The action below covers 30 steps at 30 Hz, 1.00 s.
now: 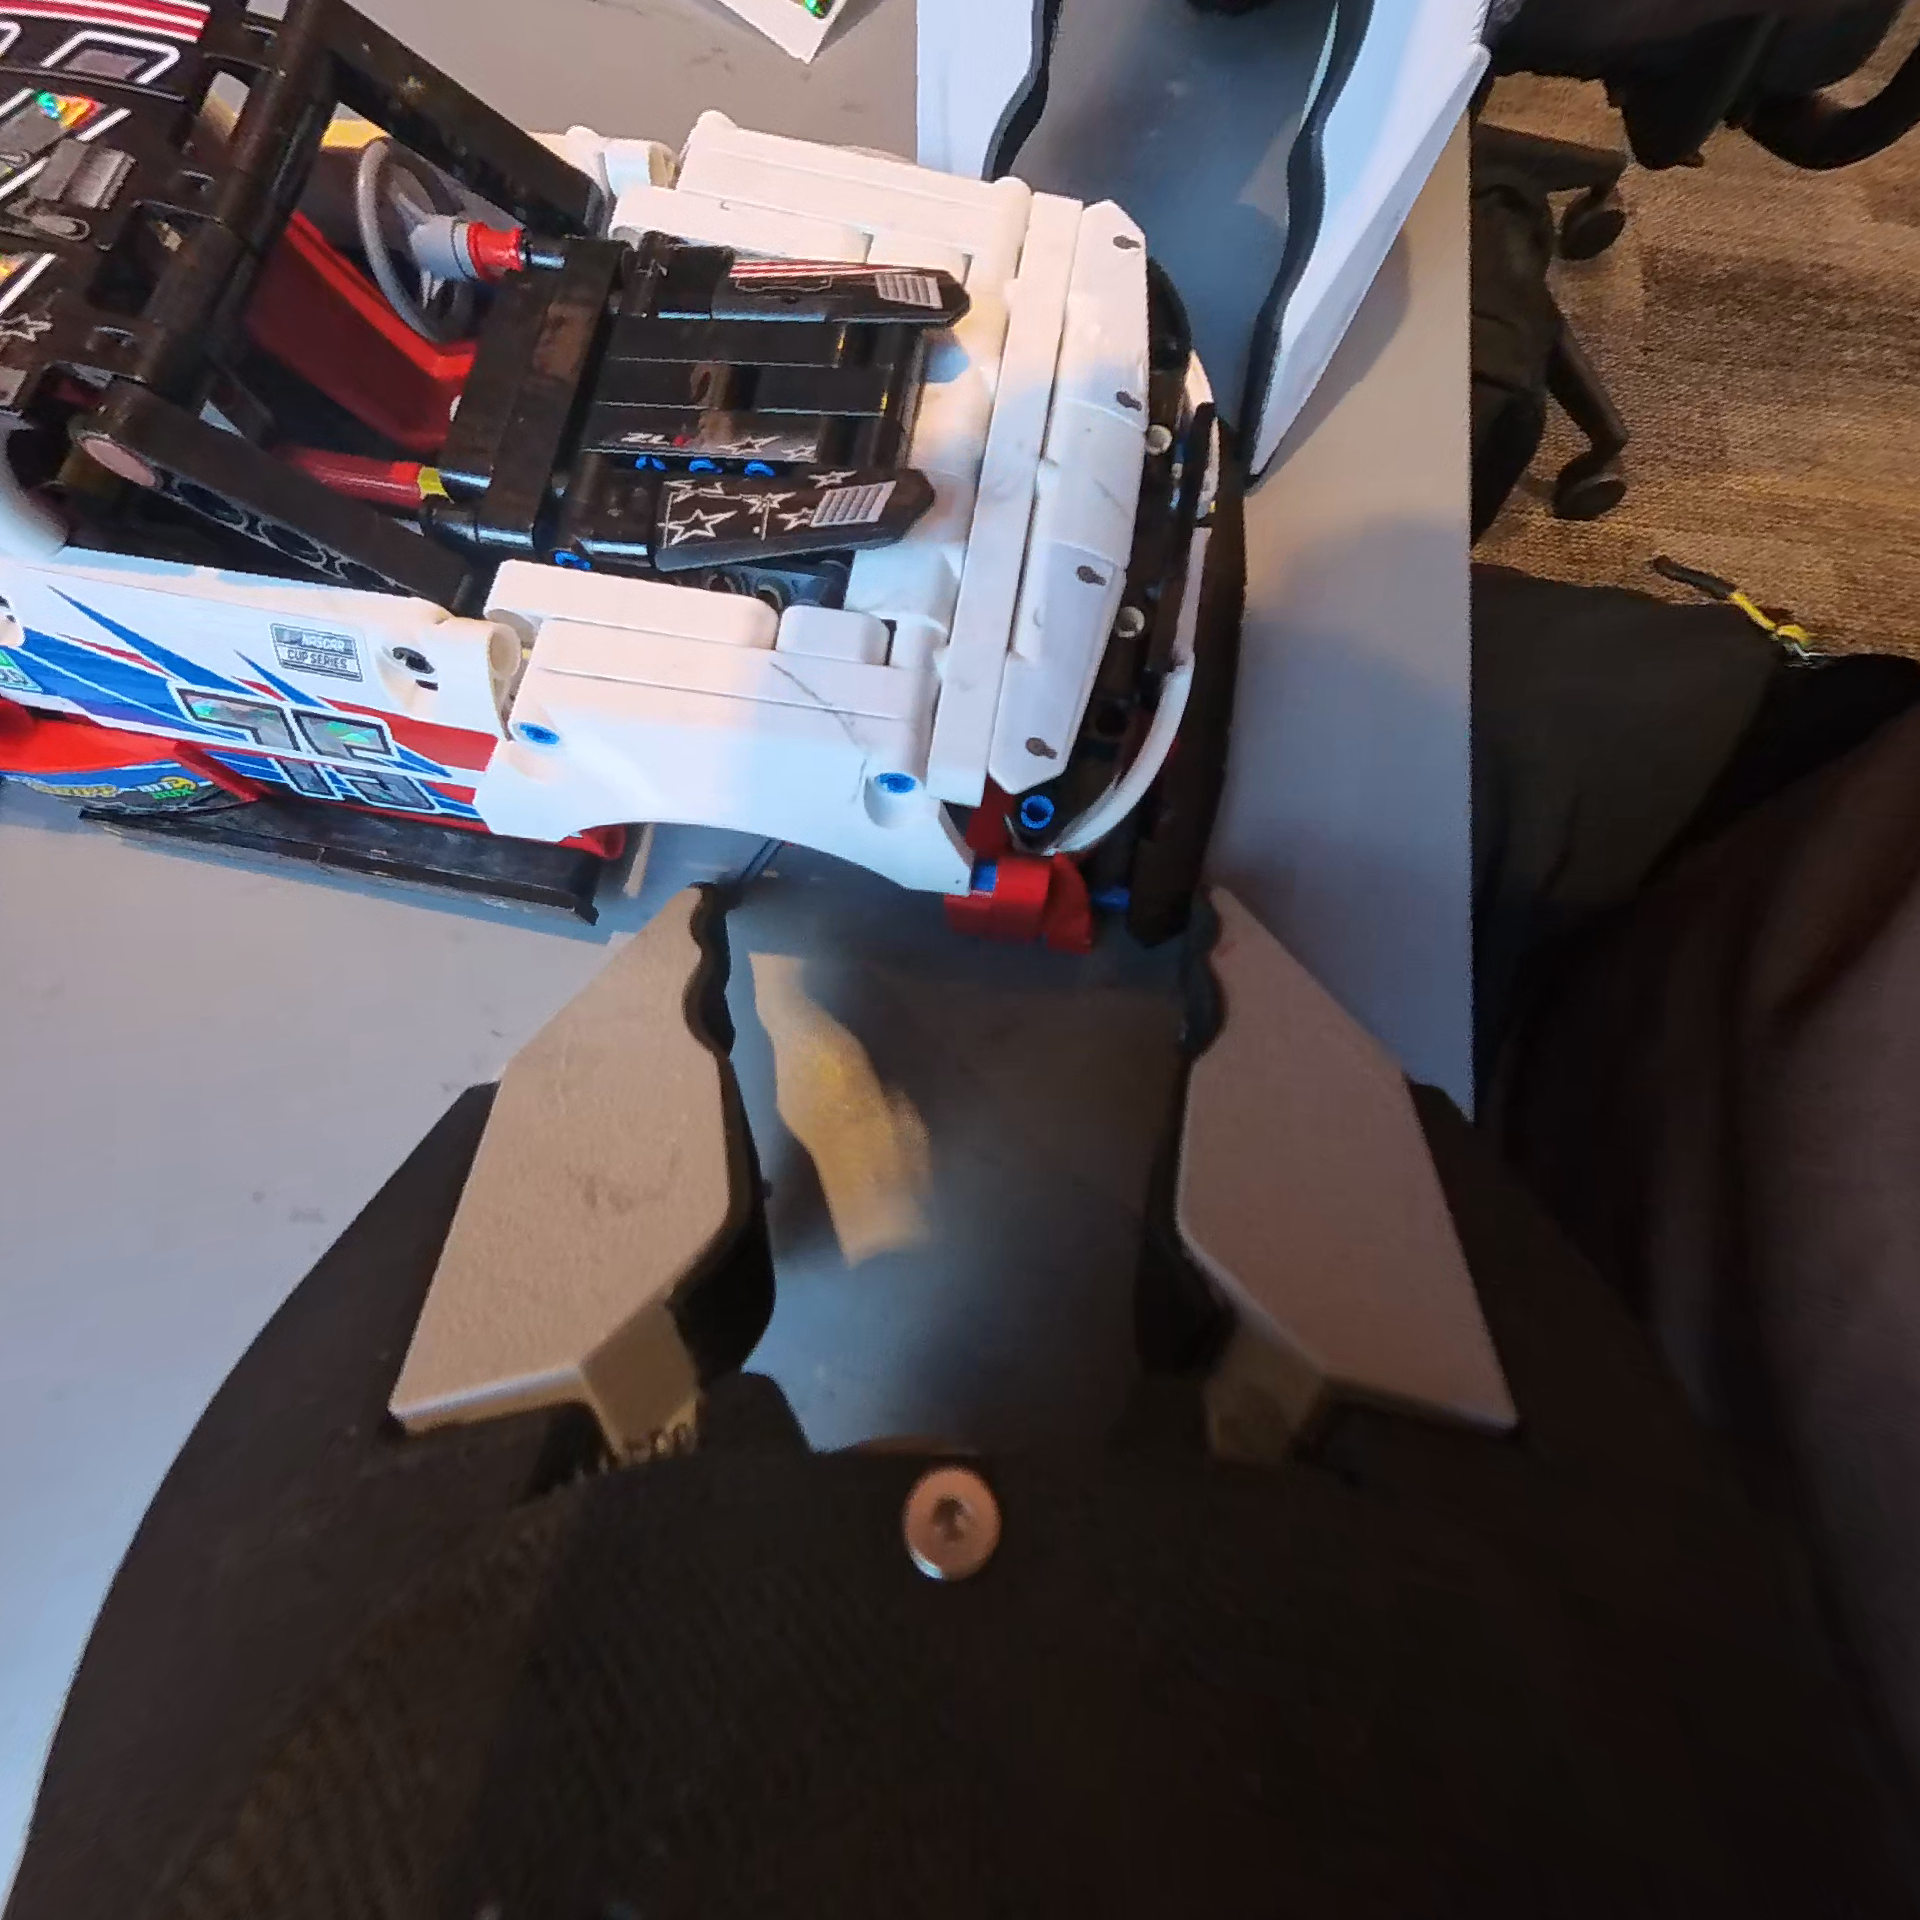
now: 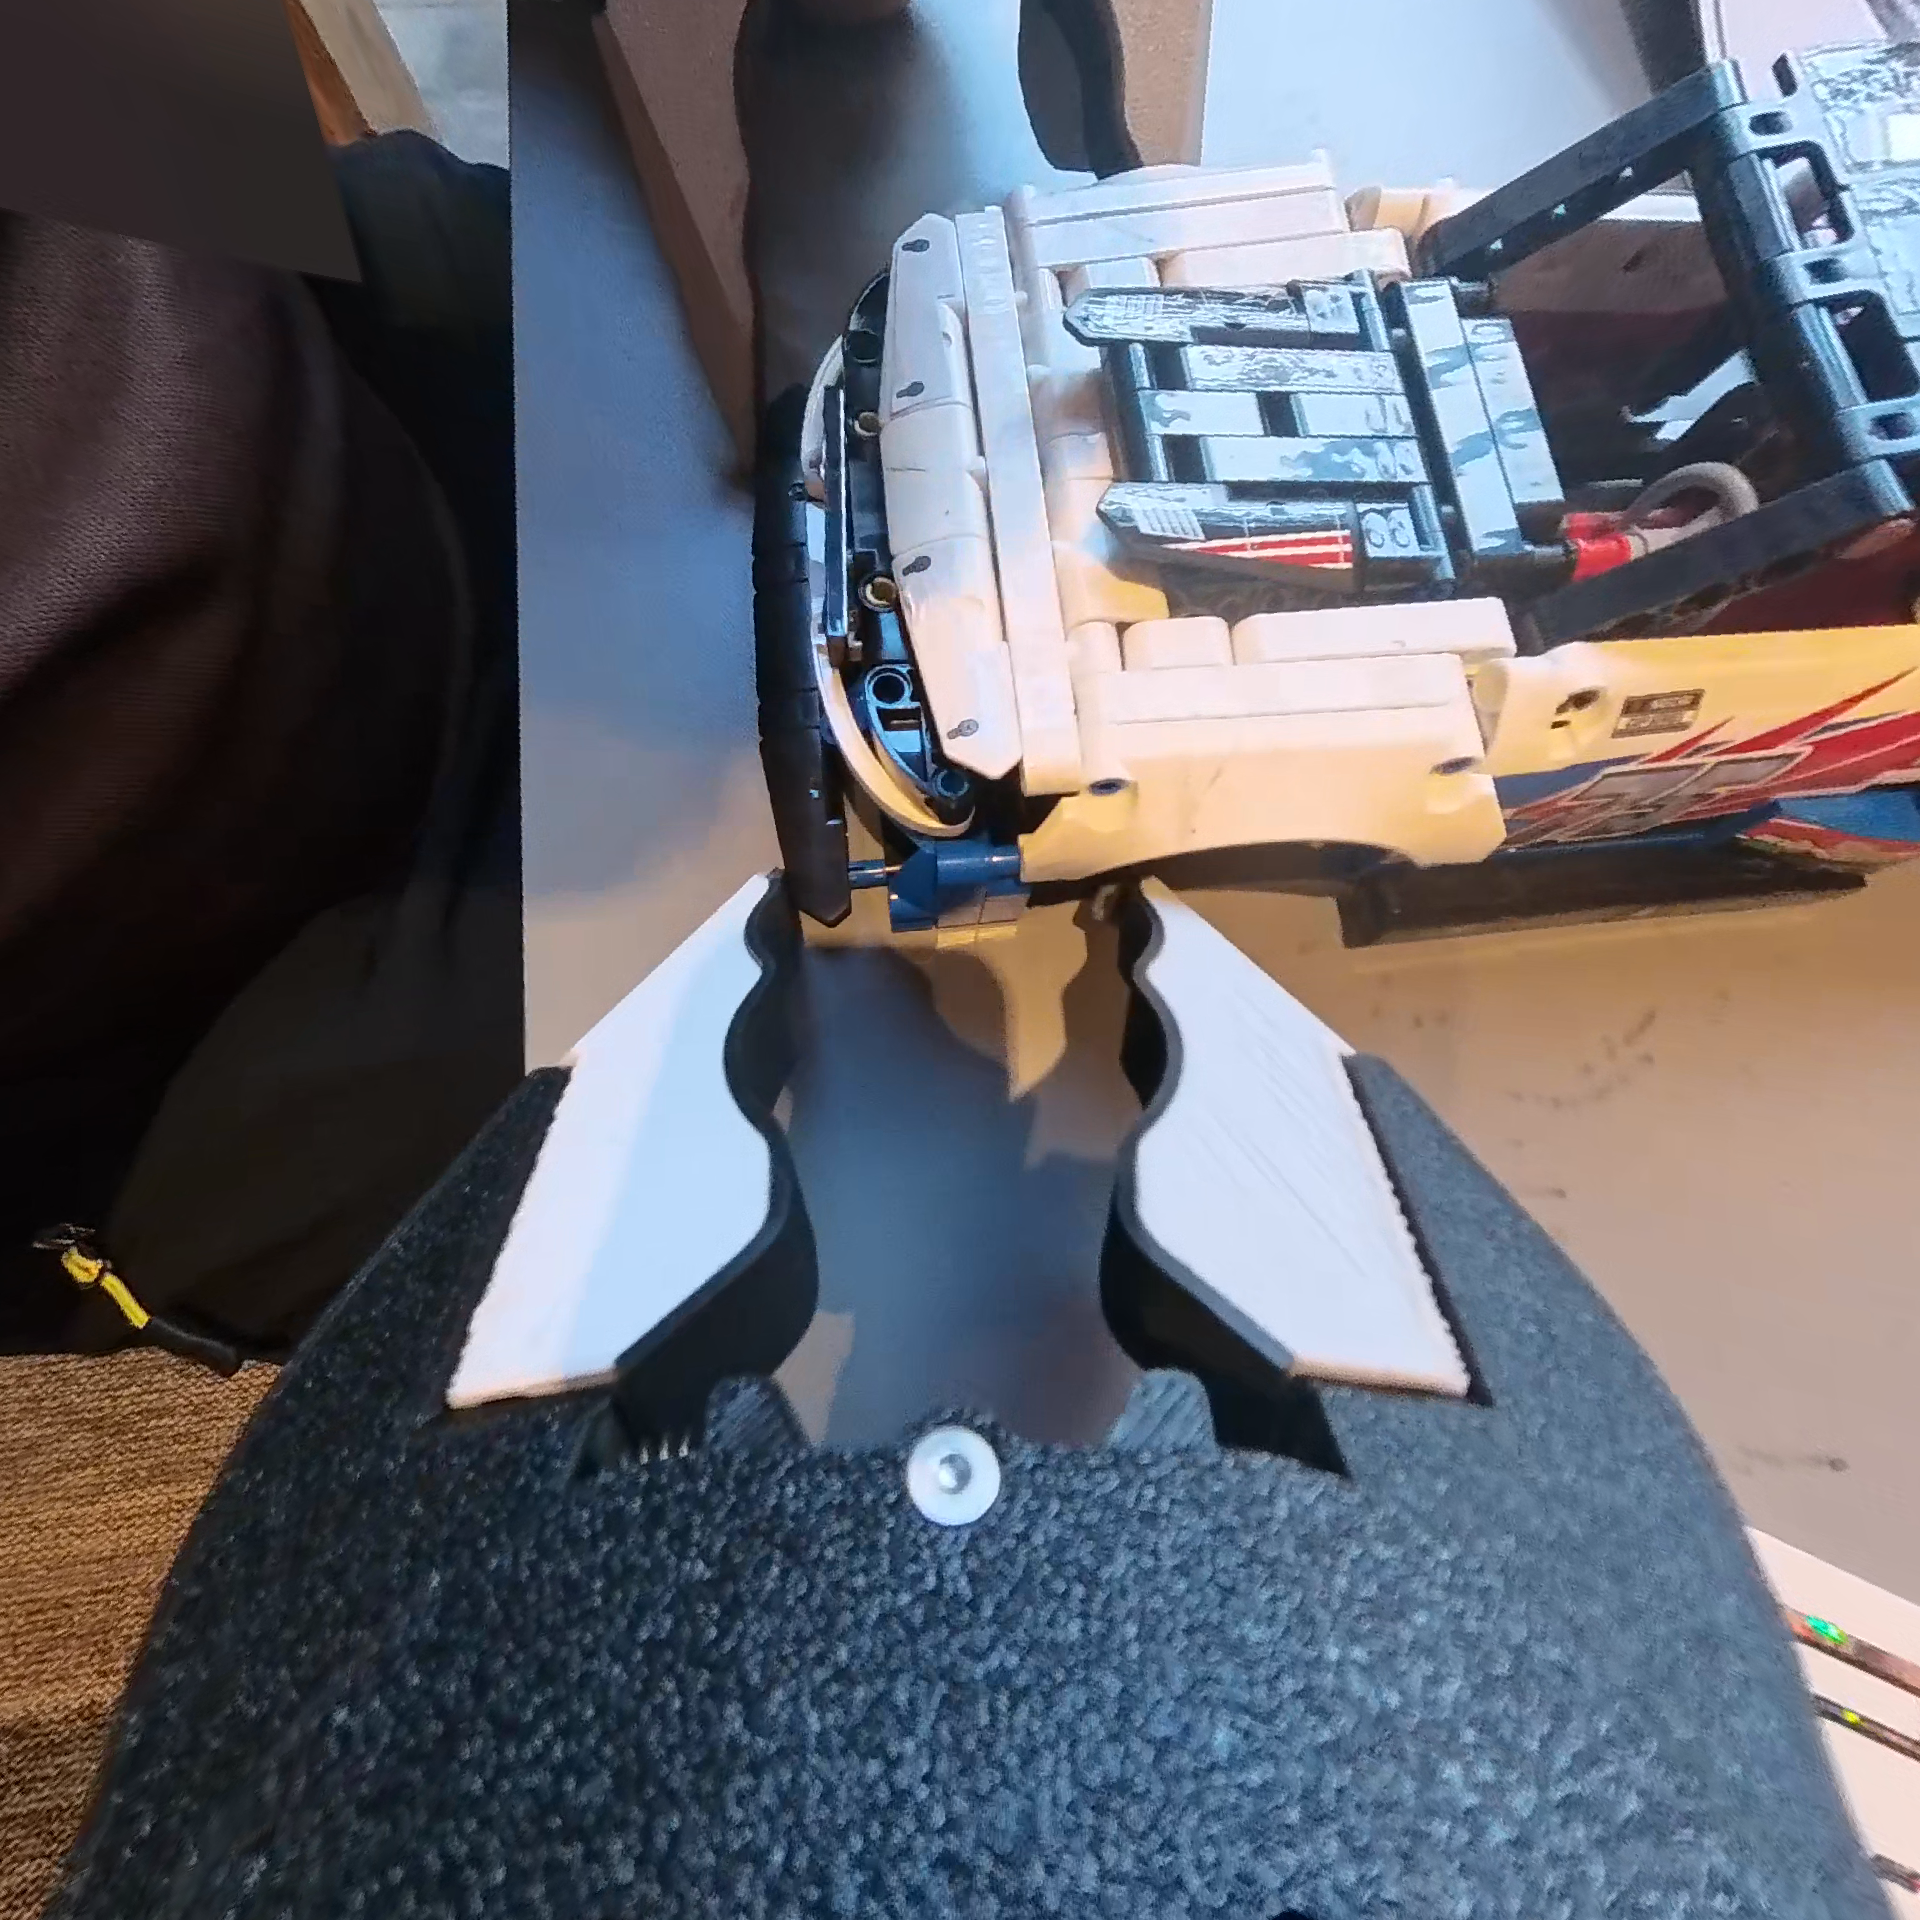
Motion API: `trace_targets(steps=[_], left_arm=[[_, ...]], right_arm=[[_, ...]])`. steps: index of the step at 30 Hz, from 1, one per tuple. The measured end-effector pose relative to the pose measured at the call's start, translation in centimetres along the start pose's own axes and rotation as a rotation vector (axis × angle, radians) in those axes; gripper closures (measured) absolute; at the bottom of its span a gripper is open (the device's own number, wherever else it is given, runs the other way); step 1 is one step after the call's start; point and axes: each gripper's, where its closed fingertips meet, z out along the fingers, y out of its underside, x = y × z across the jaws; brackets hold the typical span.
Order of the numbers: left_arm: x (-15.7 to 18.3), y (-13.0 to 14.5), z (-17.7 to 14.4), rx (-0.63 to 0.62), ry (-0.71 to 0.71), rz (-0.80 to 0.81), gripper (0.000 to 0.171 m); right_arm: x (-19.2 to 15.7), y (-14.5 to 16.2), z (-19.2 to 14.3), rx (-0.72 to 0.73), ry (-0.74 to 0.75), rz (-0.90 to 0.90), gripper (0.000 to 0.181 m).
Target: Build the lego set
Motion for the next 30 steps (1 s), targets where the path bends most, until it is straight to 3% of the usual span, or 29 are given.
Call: trace_targets(steps=[11, 16, 30], left_arm=[[-0.16, -0.07, 0.04, 0.004, -0.001, -0.018, 0.086], [-0.25, -0.06, 0.14, 0.001, -0.019, -0.008, 0.084], [-0.33, -0.09, 0.24, 0.003, -0.025, -0.014, 0.081]], right_arm=[[0.15, -0.25, -0.05, 0.019, -0.052, 0.081, 0.124], [0.40, -0.11, 0.24, -0.003, 0.021, 0.010, 0.127], [0.67, -0.13, 0.38, 0.004, 0.030, 0.026, 0.124]])
